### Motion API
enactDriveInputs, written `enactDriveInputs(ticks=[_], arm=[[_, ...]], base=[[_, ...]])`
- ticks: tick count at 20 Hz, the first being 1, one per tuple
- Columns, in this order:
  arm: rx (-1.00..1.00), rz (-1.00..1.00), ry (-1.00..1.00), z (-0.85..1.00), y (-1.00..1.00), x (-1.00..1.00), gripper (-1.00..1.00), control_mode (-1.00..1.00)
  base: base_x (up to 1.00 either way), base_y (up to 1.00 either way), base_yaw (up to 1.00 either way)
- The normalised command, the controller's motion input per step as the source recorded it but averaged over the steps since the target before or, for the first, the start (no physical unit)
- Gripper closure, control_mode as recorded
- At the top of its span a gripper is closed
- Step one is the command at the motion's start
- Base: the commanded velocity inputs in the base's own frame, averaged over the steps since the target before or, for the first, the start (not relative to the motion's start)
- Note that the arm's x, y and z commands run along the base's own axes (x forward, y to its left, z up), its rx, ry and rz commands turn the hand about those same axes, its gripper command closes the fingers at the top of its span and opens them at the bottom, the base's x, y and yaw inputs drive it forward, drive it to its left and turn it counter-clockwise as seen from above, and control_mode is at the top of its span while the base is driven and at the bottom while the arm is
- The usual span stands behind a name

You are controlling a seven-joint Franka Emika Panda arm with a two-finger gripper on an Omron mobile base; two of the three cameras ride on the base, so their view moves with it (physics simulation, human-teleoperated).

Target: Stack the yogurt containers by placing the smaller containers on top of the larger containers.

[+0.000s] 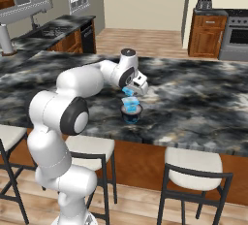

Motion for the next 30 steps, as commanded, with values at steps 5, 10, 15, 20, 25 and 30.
enactDriveInputs(ticks=[5, 10, 15, 20, 25, 30], arm=[[0.01, 0.00, 0.00, -0.05, 0.00, 0.04, 1.00, -1.00], [0.02, 0.00, 0.01, -0.08, 0.00, 0.00, 1.00, -1.00], [0.00, 0.00, 0.04, -0.10, 0.00, 0.05, 1.00, -1.00], [0.00, 0.00, 0.05, -0.08, 0.00, 0.10, 1.00, -1.00], [0.00, 0.00, 0.05, -0.07, 0.00, 0.08, 1.00, -1.00], [0.01, 0.00, 0.07, -0.09, 0.00, 0.06, 1.00, -1.00]], base=[[0.00, 0.00, 0.00], [0.00, 0.00, 0.00], [0.00, 0.00, 0.00], [0.00, 0.00, 0.00], [0.00, 0.00, 0.00], [0.00, 0.00, 0.00]])
